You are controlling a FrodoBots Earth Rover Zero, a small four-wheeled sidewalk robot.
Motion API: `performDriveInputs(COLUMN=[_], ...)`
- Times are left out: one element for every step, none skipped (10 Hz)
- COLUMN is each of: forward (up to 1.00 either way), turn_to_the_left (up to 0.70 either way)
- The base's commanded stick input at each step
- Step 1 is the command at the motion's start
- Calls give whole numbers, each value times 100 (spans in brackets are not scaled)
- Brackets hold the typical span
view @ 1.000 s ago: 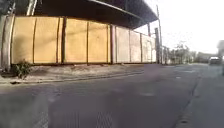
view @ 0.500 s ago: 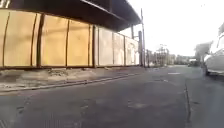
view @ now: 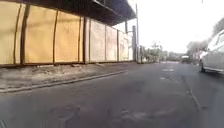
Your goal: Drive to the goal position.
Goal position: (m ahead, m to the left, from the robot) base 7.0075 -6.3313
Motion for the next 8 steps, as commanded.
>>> performDriveInputs(forward=[0, 0, 0, 0, 0, 0, 0, 0], turn_to_the_left=[-80, 0, 0, 0, 0, 0, -100, -100])
